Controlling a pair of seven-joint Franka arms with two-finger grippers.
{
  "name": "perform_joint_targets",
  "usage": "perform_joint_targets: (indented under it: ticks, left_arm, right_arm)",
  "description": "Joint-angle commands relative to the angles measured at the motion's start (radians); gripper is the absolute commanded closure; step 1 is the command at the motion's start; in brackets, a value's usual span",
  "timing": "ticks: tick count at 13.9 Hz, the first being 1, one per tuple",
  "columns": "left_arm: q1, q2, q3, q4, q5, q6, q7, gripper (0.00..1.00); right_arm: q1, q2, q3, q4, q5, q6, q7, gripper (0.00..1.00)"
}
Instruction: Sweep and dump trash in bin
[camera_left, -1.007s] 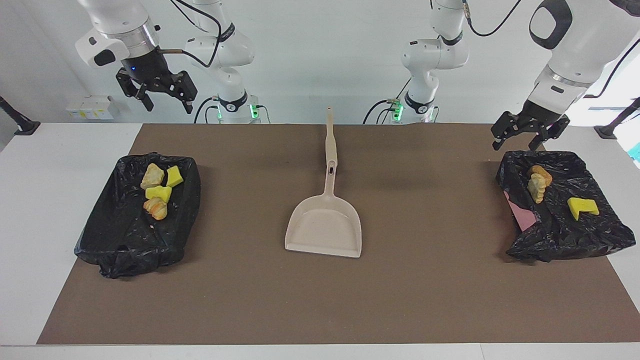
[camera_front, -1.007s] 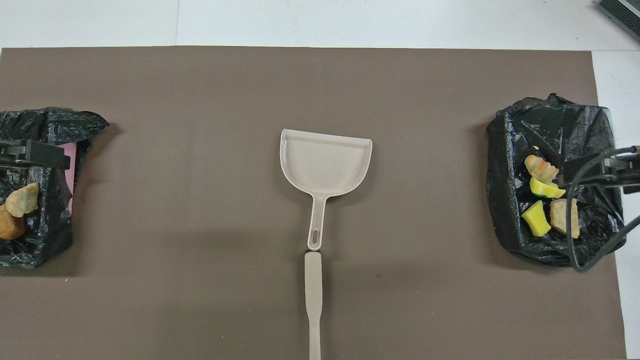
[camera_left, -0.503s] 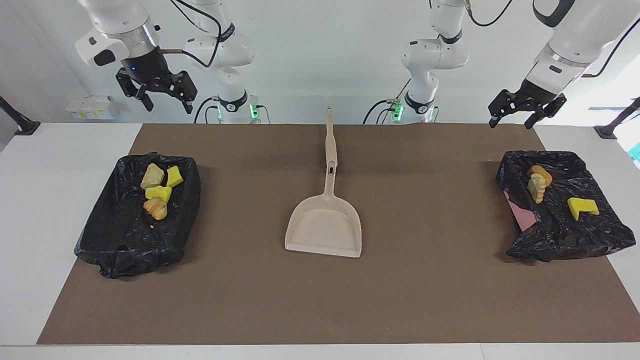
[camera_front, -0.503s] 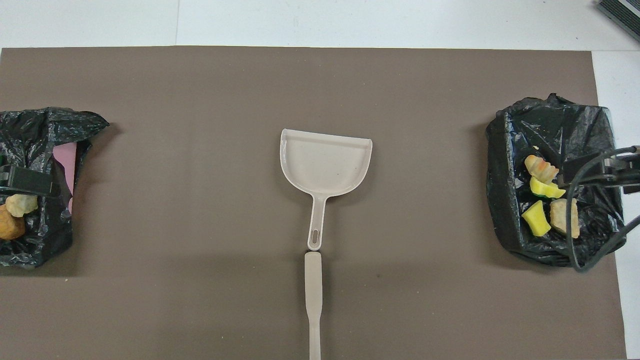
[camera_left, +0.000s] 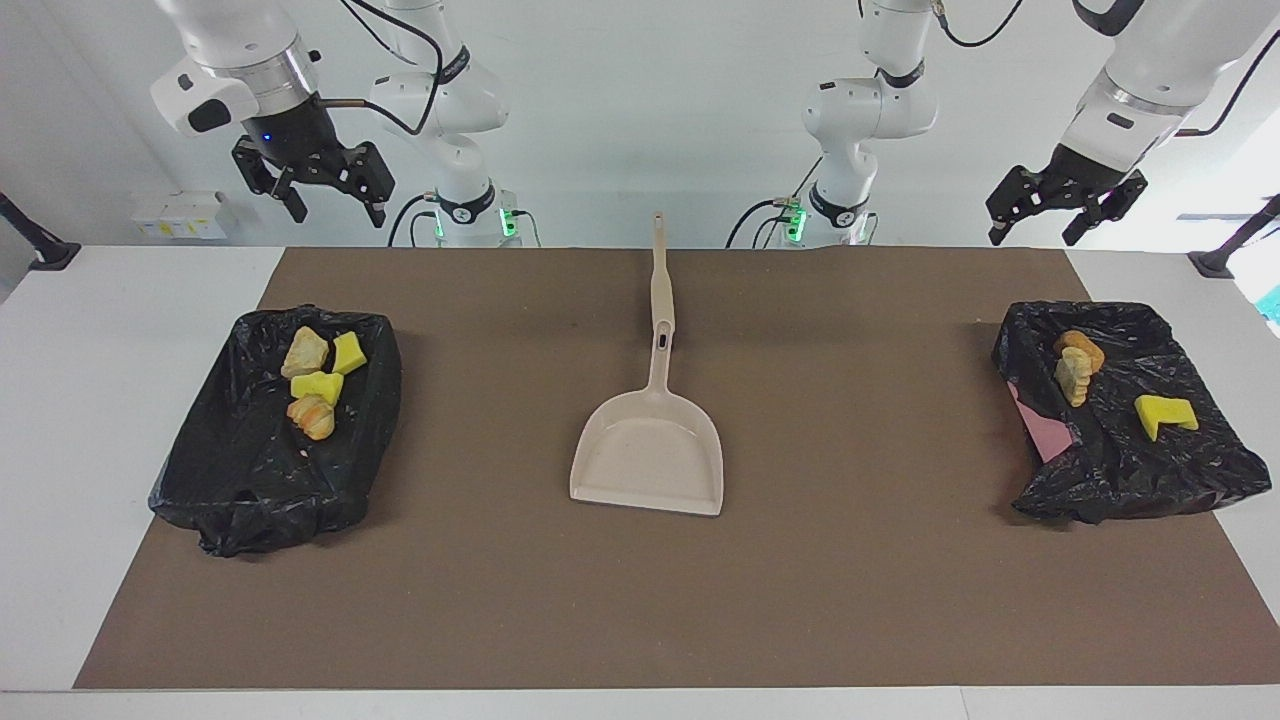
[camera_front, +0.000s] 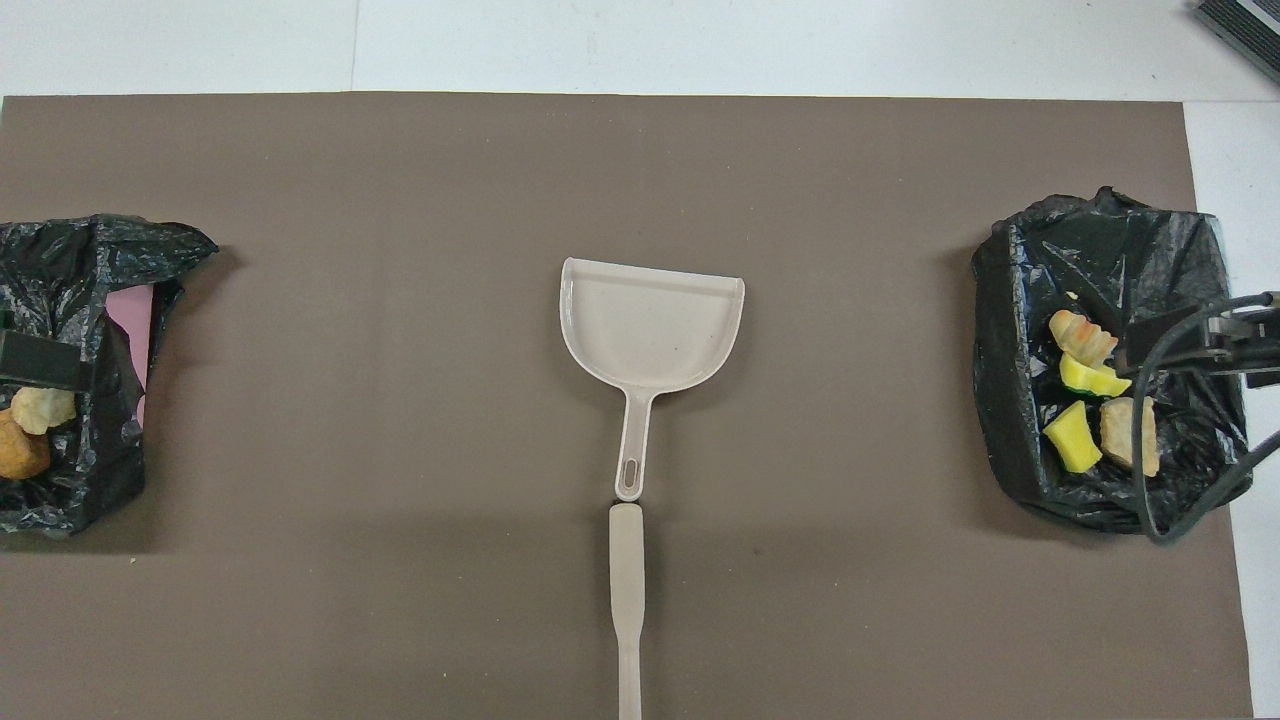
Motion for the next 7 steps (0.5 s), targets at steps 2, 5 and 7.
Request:
perform_joint_targets:
  ticks: [2,5,7]
  left_arm:
    - [-0.009,0.003,0.004,-0.017,0.021,0.036,0.003,0.00]
    - [-0.011,0.004,0.004,-0.017,0.021,0.036,0.003,0.00]
    - [-0.012,0.004,0.004,-0.017,0.021,0.034,0.003,0.00]
  right_arm:
    - [-0.003,-0.020,0.003,-0.025,-0.020,0.003,-0.005,0.00]
    - [-0.003,-0.020,0.003,-0.025,-0.020,0.003,-0.006,0.00]
    - [-0.003,-0.020,0.003,-0.025,-0.020,0.008,-0.005,0.00]
